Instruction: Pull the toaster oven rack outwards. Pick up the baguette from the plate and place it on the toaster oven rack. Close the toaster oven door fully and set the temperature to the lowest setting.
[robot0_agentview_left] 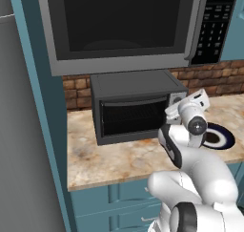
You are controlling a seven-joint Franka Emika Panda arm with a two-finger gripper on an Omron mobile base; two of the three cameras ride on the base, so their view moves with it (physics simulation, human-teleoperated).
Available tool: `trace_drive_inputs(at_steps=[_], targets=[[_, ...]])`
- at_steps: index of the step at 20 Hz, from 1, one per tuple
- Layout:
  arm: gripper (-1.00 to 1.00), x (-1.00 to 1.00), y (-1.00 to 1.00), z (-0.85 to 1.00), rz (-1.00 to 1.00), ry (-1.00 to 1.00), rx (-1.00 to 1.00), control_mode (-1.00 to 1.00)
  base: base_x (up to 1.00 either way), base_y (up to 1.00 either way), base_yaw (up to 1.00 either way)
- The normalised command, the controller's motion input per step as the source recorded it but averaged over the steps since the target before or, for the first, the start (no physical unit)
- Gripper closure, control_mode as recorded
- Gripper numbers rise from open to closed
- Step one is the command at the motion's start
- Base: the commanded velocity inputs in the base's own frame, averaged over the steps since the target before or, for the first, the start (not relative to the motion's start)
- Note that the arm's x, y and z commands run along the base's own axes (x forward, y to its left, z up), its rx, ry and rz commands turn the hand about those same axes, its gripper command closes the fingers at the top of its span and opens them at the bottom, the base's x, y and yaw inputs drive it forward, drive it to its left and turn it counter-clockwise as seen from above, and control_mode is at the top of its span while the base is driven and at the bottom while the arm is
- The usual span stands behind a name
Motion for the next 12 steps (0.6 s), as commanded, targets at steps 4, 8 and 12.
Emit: trace_drive_inputs(at_steps=[4, 8, 12], targets=[[-1.00, 0.00, 0.01, -0.30, 0.02, -0.04, -0.09, -1.00, 0.00, 0.00, 0.00], [-1.00, 0.00, 0.00, 0.00, 0.00, 0.00, 0.00, -1.00, 0.00, 0.00, 0.00], [-1.00, 0.00, 0.00, 0.00, 0.00, 0.00, 0.00, -1.00, 0.00, 0.00, 0.00]])
